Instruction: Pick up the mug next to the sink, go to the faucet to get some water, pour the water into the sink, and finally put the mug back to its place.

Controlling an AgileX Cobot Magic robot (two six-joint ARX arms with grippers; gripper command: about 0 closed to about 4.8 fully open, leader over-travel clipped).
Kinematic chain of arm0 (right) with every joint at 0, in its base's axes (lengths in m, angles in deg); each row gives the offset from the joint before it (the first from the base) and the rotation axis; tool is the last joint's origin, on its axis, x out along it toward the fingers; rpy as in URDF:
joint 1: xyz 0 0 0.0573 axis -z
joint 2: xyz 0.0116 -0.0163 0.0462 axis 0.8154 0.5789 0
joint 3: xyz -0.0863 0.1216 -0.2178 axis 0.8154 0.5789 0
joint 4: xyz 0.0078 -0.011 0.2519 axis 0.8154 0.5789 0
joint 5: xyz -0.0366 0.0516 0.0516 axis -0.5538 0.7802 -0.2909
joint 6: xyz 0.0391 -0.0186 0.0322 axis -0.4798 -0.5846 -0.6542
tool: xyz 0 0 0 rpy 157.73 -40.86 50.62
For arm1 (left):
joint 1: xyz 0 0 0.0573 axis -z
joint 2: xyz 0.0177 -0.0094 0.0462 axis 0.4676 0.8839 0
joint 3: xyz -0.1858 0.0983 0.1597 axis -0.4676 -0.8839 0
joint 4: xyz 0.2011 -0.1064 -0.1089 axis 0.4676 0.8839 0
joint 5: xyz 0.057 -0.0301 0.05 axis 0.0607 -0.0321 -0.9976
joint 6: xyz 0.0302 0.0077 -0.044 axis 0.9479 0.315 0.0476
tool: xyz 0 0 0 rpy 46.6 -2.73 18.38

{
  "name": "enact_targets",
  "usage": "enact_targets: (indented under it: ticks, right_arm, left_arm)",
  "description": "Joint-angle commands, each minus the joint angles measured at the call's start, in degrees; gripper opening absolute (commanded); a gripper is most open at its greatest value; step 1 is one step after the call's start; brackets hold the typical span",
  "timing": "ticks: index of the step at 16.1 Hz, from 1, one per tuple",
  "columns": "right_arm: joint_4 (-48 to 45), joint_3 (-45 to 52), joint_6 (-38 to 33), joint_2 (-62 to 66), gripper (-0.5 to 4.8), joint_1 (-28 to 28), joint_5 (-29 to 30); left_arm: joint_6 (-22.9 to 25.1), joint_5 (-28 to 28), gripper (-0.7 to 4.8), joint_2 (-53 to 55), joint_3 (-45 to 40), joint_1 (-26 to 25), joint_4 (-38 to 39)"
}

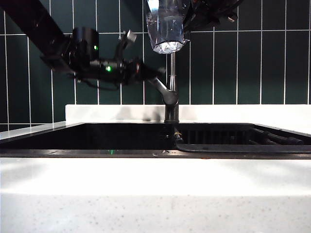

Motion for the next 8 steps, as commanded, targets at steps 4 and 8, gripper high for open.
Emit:
enact_targets:
  ticks: [4, 8]
  right_arm:
    - [-2.21, -0.44, -0.37, -0.59, -0.05, -0.02, 0.37]
    - [-1.95, -0.44, -0.68, -0.61, -0.05, -0.04, 0.61]
  left_arm:
    - [0.57, 4.0, 3.77, -3.69, 0.13, -1.66, 4.74]
    - [16.0, 3.76, 3.4, -10.34, 0.13, -4.46, 27.17]
